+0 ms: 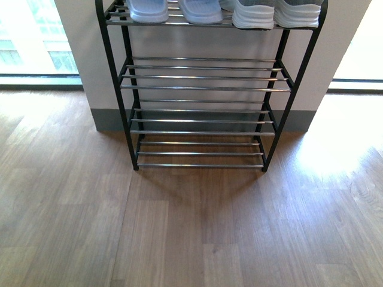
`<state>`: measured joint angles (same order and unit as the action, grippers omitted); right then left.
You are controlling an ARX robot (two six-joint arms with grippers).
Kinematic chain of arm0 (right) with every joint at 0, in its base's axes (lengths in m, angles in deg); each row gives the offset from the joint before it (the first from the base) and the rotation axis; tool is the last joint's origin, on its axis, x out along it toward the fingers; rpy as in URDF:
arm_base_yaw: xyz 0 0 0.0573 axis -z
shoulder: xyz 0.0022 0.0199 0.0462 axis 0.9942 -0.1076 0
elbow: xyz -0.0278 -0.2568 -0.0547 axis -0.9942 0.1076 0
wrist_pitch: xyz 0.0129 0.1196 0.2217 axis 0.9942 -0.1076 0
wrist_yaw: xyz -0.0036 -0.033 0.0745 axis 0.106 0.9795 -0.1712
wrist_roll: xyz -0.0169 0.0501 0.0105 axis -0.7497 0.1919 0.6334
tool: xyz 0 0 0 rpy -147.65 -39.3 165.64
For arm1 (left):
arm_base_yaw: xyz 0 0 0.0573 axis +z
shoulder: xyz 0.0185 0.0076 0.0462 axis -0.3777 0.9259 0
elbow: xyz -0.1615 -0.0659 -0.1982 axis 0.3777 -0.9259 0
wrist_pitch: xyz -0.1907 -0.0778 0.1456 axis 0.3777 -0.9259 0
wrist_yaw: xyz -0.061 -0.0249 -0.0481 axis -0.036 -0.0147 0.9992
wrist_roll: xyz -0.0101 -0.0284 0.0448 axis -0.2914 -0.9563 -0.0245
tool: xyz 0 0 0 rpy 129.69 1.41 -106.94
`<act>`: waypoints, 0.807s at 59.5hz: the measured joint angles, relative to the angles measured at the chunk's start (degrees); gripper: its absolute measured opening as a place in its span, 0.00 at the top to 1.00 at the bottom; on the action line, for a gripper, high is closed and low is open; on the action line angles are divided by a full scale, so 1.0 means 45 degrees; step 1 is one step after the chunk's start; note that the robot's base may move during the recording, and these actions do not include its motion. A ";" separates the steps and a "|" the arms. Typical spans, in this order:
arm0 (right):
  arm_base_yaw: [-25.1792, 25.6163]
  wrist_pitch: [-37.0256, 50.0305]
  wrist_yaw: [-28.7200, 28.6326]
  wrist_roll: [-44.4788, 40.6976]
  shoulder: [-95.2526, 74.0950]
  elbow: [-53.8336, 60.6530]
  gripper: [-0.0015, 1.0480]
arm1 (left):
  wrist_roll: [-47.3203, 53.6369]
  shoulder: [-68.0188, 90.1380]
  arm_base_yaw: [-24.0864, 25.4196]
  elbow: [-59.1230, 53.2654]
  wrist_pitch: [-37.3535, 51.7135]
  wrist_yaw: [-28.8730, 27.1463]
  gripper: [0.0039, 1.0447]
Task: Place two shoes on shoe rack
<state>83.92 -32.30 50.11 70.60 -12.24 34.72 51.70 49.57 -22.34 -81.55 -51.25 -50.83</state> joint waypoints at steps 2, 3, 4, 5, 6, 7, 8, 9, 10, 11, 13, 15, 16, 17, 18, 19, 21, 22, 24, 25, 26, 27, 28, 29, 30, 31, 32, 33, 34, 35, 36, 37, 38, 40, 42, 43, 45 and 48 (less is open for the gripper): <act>0.0000 0.0000 0.0005 0.0000 0.0000 0.0000 0.09 | 0.0000 0.0000 0.0000 0.0000 0.0000 0.0000 0.09; 0.0000 0.0000 0.0005 0.0000 0.0000 0.0000 0.09 | 0.0000 0.0000 0.0000 0.0000 0.0000 0.0000 0.09; 0.0000 0.0000 0.0005 0.0000 0.0000 0.0000 0.09 | 0.0000 0.0000 0.0000 0.0000 0.0000 0.0000 0.09; 0.0000 0.0000 0.0005 0.0000 0.0000 0.0000 0.09 | 0.0000 0.0000 0.0000 0.0000 0.0000 0.0000 0.09; 0.0000 0.0000 0.0005 0.0000 0.0000 0.0000 0.09 | 0.0000 0.0000 0.0000 0.0000 0.0000 0.0000 0.09; 0.0000 0.0000 0.0005 0.0000 0.0000 0.0000 0.09 | 0.0000 0.0000 0.0000 0.0000 0.0000 0.0000 0.09; 0.0000 0.0000 0.0000 0.0000 0.0000 0.0000 0.09 | 0.0000 0.0000 0.0000 0.0000 0.0000 0.0000 0.09; 0.0000 0.0000 0.0000 0.0000 0.0000 0.0000 0.09 | 0.0000 0.0000 0.0000 0.0000 0.0000 0.0000 0.09; 0.0000 0.0000 0.0005 0.0000 0.0000 0.0000 0.09 | 0.0000 0.0000 0.0000 0.0000 0.0000 0.0000 0.09; 0.0000 0.0000 0.0005 0.0000 0.0000 0.0000 0.09 | 0.0000 0.0000 0.0000 0.0000 0.0000 0.0000 0.09; 0.0000 0.0000 0.0000 0.0000 0.0000 0.0000 0.09 | 0.0000 0.0000 0.0000 0.0000 0.0000 0.0000 0.09; 0.0000 0.0000 -0.0005 0.0000 0.0000 0.0000 0.09 | 0.0000 0.0000 0.0000 0.0000 0.0000 0.0000 0.09; 0.0000 0.0000 0.0000 0.0000 0.0000 0.0000 0.09 | 0.0000 0.0000 0.0000 0.0000 0.0000 0.0000 0.09; 0.0000 0.0000 0.0000 0.0000 0.0000 0.0000 0.09 | 0.0000 0.0000 0.0000 0.0000 0.0000 0.0000 0.09; 0.0000 0.0000 -0.0010 0.0000 0.0000 0.0000 0.09 | 0.0000 0.0000 0.0000 0.0000 -0.0005 0.0000 0.09; 0.0000 0.0000 -0.0015 0.0000 0.0000 0.0000 0.09 | 0.0000 0.0000 0.0000 0.0000 0.0000 0.0000 0.09; 0.0000 0.0000 -0.0010 0.0000 0.0000 0.0000 0.09 | 0.0000 0.0000 0.0000 0.0000 0.0000 0.0000 0.09; 0.0000 0.0000 -0.0019 0.0000 0.0000 0.0000 0.09 | 0.0000 0.0000 0.0000 0.0000 0.0000 0.0000 0.09; 0.0000 0.0000 -0.0015 0.0000 0.0010 0.0000 0.09 | 0.0000 0.0000 0.0000 0.0000 -0.0005 0.0000 0.09; 0.0000 0.0000 -0.0019 0.0000 -0.0005 0.0000 0.09 | 0.0000 0.0000 0.0000 0.0000 -0.0005 0.0000 0.09; 0.0000 0.0000 -0.0019 0.0000 -0.0010 0.0000 0.09 | 0.0000 0.0000 0.0000 0.0000 -0.0005 0.0000 0.09; 0.0000 0.0000 -0.0019 0.0000 -0.0015 0.0000 0.09 | 0.0000 0.0000 0.0000 0.0000 0.0000 0.0000 0.09; 0.0000 0.0000 -0.0019 0.0000 -0.0010 0.0000 0.09 | 0.0000 0.0000 0.0000 0.0000 0.0000 0.0000 0.09; 0.0000 0.0000 -0.0019 0.0000 -0.0005 0.0000 0.09 | 0.0000 0.0000 0.0000 0.0000 0.0000 0.0000 0.09; 0.0000 0.0000 -0.0015 0.0000 0.0010 0.0000 0.09 | 0.0000 0.0000 0.0000 0.0000 0.0000 0.0000 0.09; 0.0000 0.0000 -0.0015 0.0000 0.0010 0.0000 0.09 | 0.0000 0.0000 0.0000 0.0000 -0.0005 0.0000 0.09; 0.0000 0.0000 -0.0019 0.0000 0.0010 0.0000 0.09 | 0.0000 0.0000 0.0000 0.0000 -0.0005 0.0000 0.09; 0.0000 0.0000 -0.0019 0.0000 0.0010 0.0000 0.09 | 0.0000 0.0000 0.0000 0.0000 0.0000 0.0000 0.09; 0.0000 0.0000 -0.0019 0.0000 0.0005 0.0000 0.09 | 0.0000 0.0000 0.0000 0.0000 -0.0005 0.0000 0.09; 0.0000 0.0000 -0.0015 0.0000 0.0000 0.0000 0.09 | 0.0000 0.0000 0.0000 0.0000 0.0000 0.0000 0.09; 0.0000 0.0000 -0.0019 0.0000 0.0005 0.0000 0.09 | 0.0000 0.0000 0.0000 0.0000 0.0000 0.0000 0.09; 0.0000 0.0000 -0.0019 0.0000 0.0005 0.0000 0.09 | 0.0000 0.0000 0.0000 0.0000 0.0000 0.0000 0.09; 0.0000 0.0000 -0.0019 0.0000 0.0005 0.0000 0.09 | 0.0000 0.0000 0.0000 0.0000 -0.0005 0.0000 0.09; 0.0000 0.0000 -0.0019 0.0000 0.0005 0.0000 0.09 | 0.0000 0.0000 0.0000 0.0000 0.0000 0.0000 0.09; 0.0000 0.0000 -0.0024 0.0000 0.0000 0.0000 0.09 | 0.0000 0.0000 0.0000 0.0000 -0.0005 0.0000 0.09; 0.0000 0.0000 -0.0019 0.0000 0.0005 0.0000 0.09 | 0.0000 0.0000 0.0000 0.0000 0.0000 0.0000 0.09; 0.0000 0.0000 -0.0019 0.0000 0.0005 0.0000 0.09 | 0.0000 0.0000 0.0000 0.0000 -0.0005 0.0000 0.09; 0.0000 0.0000 -0.0019 0.0000 0.0000 0.0000 0.09 | 0.0000 0.0000 0.0000 0.0000 0.0000 0.0000 0.09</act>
<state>83.92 -32.30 50.02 70.60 -12.24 34.72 51.70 49.57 -22.34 -81.55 -51.25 -50.83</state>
